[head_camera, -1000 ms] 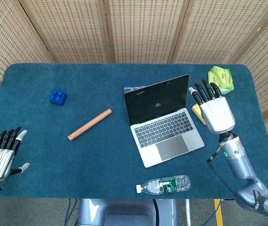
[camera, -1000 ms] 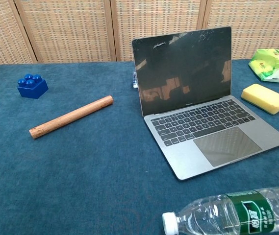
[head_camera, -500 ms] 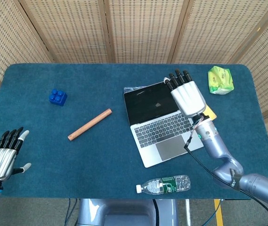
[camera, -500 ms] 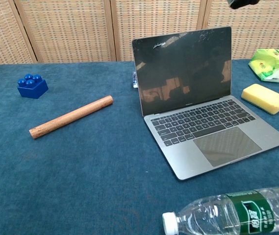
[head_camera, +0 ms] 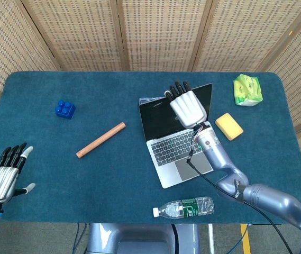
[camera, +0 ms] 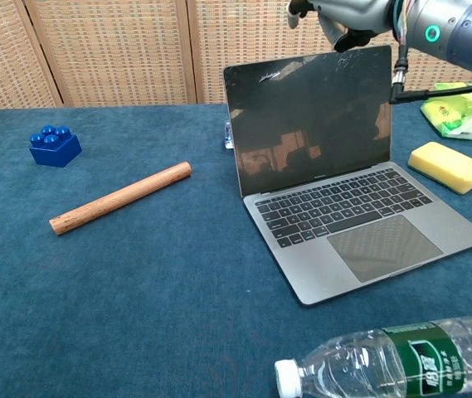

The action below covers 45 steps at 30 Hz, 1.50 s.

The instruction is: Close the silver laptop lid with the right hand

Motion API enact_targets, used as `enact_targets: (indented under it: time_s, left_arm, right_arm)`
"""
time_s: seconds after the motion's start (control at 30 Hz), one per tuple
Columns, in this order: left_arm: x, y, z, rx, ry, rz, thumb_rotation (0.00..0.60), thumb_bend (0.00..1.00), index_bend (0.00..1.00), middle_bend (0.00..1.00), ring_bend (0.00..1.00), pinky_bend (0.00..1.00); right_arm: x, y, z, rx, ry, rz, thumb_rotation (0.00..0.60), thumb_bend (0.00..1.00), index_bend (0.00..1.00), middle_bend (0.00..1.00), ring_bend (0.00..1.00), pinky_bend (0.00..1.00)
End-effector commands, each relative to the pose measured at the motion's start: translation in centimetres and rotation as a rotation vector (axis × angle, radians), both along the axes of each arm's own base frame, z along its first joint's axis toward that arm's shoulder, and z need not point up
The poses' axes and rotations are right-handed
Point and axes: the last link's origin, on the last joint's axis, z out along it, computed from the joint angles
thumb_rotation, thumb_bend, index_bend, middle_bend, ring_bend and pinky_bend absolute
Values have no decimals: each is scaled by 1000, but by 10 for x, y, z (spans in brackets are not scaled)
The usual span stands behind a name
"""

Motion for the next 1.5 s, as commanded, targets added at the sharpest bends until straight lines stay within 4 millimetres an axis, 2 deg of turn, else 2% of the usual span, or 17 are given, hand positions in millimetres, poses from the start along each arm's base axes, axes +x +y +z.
enact_targets:
  time_s: [0.03,0.67,0.97,1.27,1.5]
  left_arm:
    - [-1,1,-1,-6,1,4,600,78,0,0,0,0]
    - [-9,7,-2,-3,2,35,600,79,0,0,0,0]
    - [-9,8,-3,-13,1,37,600,79,0,0,0,0]
    - [-8,7,-3,-16,1,33,600,78,0,0,0,0]
    - [-8,7,-4,-18,-1,32,600,79,0,0,0,0]
  right_arm:
    - [3,-4,-8,9,20,0,600,1000,243,245,167,211]
    - [27,-27,-38,43,57,1,600,1000,250,253,172,211]
    - [20,-31,-50,54,84,-28,600,1000,272,268,172,211]
    - [17,-32,-50,45,96,-29,600,1000,328,335,194,211]
    - [18,-32,-49,38,107,-21,600,1000,344,348,194,213]
